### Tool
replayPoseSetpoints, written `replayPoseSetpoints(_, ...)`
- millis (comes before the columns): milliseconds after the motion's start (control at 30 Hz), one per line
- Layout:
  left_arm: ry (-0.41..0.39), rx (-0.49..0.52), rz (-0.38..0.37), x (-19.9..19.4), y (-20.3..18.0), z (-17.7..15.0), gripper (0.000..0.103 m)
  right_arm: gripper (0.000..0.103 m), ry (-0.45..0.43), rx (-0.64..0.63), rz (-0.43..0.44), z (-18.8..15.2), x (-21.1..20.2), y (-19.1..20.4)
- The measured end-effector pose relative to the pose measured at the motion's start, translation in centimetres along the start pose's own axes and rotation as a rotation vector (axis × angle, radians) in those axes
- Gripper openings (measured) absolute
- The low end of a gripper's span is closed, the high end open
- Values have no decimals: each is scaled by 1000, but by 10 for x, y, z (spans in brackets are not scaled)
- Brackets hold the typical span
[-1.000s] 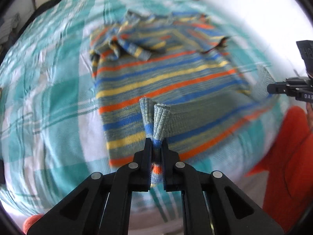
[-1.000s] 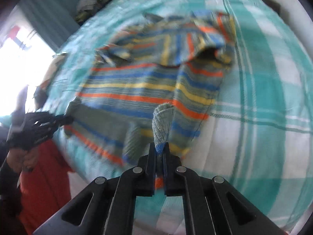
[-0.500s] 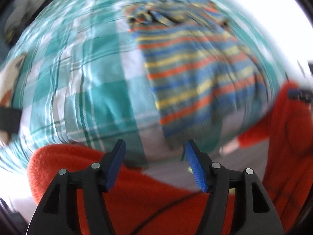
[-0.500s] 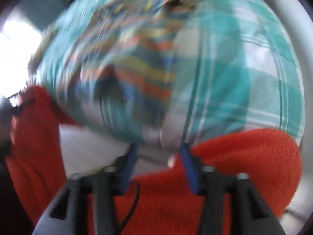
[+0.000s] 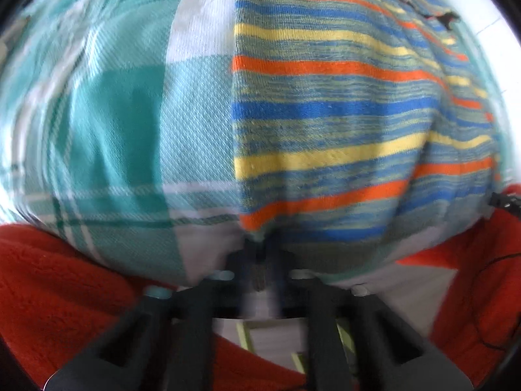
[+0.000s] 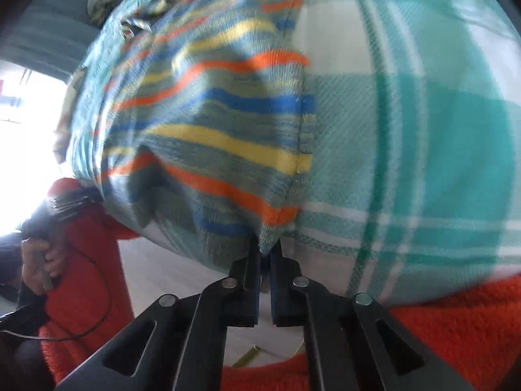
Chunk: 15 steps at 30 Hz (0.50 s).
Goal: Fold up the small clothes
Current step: 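Grasp the sweater hem with both grippers and lift it up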
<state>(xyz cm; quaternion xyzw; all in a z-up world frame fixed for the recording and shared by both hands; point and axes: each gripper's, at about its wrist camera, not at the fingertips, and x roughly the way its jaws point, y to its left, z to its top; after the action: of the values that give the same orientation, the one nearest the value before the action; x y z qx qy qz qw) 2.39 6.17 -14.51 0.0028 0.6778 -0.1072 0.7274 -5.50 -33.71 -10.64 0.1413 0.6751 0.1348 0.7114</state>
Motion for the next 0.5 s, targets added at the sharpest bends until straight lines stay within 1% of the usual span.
replayPoseSetpoints(100,-29,-2,-10,-19,10,-12,2,4,-29,-33,-65,-17,-37,3)
replayPoseSetpoints(167,-48,22,-14,-35,18,-27,1,4,-42,-32,-103,-29,-61,4)
replayPoseSetpoints(233,-51,55,4,-45,18,-37,1,4,-42,-36,-120,-34,-71,5)
replayPoseSetpoints(300,-37,81,60,-45,17,-44,0,4,-28,-56,-140,-33,-68,1)
replayPoseSetpoints(367,-17,94,103,-37,17,-50,0,4,6,-85,-176,-22,-46,-2)
replayPoseSetpoints(400,-4,87,110,-26,14,-49,0,4,26,-96,-197,-20,-38,-5)
replayPoseSetpoints(467,2,85,126,-22,11,-49,0,4,68,-117,-253,-11,-15,-9)
replayPoseSetpoints(500,-1,85,135,-22,11,-50,0,4,84,-110,-257,-8,-7,-10)
